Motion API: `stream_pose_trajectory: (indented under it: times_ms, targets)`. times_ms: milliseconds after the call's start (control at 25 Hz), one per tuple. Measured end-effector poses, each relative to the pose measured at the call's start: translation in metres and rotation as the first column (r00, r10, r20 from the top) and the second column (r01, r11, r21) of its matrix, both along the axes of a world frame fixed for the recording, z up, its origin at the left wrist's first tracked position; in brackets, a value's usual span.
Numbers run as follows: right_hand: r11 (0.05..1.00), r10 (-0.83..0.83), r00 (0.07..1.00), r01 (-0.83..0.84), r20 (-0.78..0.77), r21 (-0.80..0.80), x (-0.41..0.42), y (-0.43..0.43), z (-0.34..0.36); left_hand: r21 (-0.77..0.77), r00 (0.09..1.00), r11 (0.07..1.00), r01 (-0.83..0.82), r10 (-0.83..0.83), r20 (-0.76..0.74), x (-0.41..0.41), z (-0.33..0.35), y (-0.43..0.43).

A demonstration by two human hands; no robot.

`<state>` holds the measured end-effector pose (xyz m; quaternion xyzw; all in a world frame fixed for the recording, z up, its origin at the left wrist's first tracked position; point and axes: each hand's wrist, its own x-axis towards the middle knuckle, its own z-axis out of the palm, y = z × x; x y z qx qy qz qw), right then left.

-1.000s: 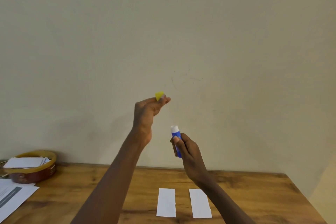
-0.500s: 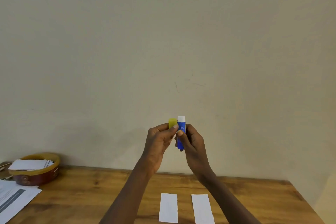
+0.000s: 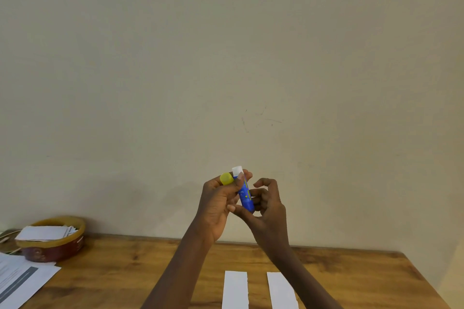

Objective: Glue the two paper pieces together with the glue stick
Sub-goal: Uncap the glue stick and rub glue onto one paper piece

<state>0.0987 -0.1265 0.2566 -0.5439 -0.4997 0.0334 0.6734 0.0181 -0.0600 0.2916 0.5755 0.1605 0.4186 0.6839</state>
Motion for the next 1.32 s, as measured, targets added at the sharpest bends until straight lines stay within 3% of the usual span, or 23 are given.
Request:
stream_pose_trajectory:
  times_ms: [280, 560, 680, 760, 840, 1000, 1200, 1320]
  targets:
    - [0.992, -0.126, 0.992, 0.126, 0.005, 0.02, -0.006, -0.003, -0.003, -0.099, 0.999, 0.995, -0.007, 0.01, 0.032, 0.004, 0.001, 0.0]
    - [0.997, 0.01, 1.0, -0.012, -0.024, -0.082, -0.001, -0.006, -0.002, -0.075, 0.999, 0.996, -0.046, 0.047, 0.007, 0.004, -0.002, 0.002]
    - [0.98, 0.164, 0.954, -0.186, -0.251, -0.065, 0.003, -0.009, -0.004, -0.026, 0.999, 0.999, -0.029, 0.028, -0.022, 0.002, -0.002, 0.002]
    - [0.945, 0.285, 0.846, -0.327, -0.451, -0.016, 0.007, -0.011, -0.006, 0.024, 0.998, 1.0, -0.01, 0.011, -0.059, 0.002, -0.002, 0.003]
    - [0.923, 0.324, 0.789, -0.384, -0.522, -0.008, 0.008, -0.012, -0.008, 0.042, 0.997, 0.999, -0.003, 0.006, -0.075, 0.003, -0.002, 0.004]
    - [0.987, 0.025, 0.974, -0.06, -0.226, -0.149, 0.002, -0.009, -0.017, -0.071, 0.999, 0.997, 0.04, -0.038, 0.03, 0.006, -0.002, 0.006]
    - [0.995, -0.008, 0.984, -0.01, -0.18, -0.098, -0.005, -0.006, -0.02, -0.112, 0.992, 0.989, 0.098, -0.089, 0.084, 0.008, 0.004, 0.003]
    - [0.978, -0.206, 0.978, 0.204, -0.03, -0.041, -0.006, -0.009, -0.019, -0.086, 0.994, 0.993, 0.08, -0.073, 0.082, 0.007, 0.006, 0.003]
